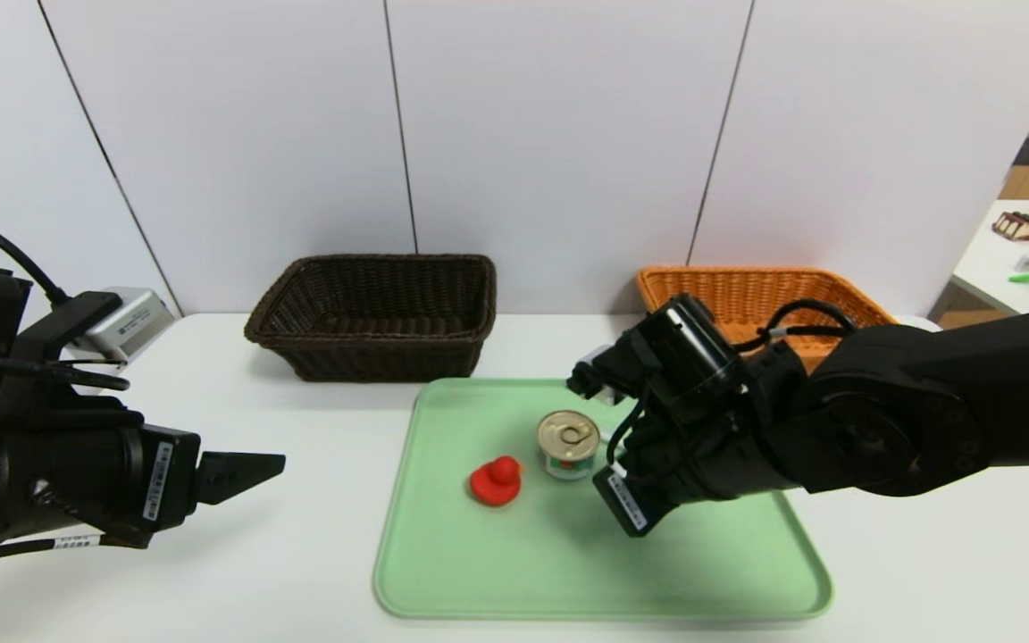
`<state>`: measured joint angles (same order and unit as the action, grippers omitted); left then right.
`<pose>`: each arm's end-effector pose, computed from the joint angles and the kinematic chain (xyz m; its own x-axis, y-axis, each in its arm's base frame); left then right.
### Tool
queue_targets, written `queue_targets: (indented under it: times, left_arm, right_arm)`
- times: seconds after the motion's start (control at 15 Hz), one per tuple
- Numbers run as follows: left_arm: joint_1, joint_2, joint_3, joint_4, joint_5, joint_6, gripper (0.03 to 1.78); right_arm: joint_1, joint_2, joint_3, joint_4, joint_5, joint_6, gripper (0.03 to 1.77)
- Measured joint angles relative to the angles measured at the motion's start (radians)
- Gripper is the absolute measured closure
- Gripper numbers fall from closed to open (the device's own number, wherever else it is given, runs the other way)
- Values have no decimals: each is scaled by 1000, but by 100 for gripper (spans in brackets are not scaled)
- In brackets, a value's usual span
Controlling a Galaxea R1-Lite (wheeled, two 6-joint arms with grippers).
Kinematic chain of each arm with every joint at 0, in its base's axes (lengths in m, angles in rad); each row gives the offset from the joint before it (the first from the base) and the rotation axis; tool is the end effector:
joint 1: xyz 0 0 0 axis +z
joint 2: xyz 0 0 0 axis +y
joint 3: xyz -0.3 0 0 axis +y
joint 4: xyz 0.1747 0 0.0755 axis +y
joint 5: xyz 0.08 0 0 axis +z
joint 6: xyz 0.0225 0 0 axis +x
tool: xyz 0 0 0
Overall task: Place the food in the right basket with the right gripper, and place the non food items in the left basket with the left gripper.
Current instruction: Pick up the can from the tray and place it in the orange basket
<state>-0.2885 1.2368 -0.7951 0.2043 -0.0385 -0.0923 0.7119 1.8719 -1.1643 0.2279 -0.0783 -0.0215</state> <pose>0.1663 -0.0502 0.2153 0.7540 -0.2639 -0.6016 0.2592 0.9610 -0.0967 0.2522 0.2153 0.1479 0.4990 0.3273 -0.8024 -0.6291 0.7736 -0.0757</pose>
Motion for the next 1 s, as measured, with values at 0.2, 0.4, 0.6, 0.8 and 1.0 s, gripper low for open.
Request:
queue_targets:
  times: [0.2, 0.4, 0.6, 0.8, 1.0]
  left_arm:
    - [0, -4, 1, 1, 0, 0, 12]
    - [0, -8, 2, 2, 0, 0, 12]
    - [0, -12, 5, 2, 1, 0, 12]
    - [0, -13, 7, 1, 0, 0, 12]
    - [0, -14, 7, 0, 0, 0, 12]
  right_arm:
    - [1, -30, -2, 0, 7, 7, 175]
    - [1, -53, -2, -3, 2, 13, 175]
    - [1, -60, 3, -3, 4, 13, 175]
    - [1, -59, -1, -5, -3, 15, 161]
    - [4, -59, 1, -7, 5, 22, 113]
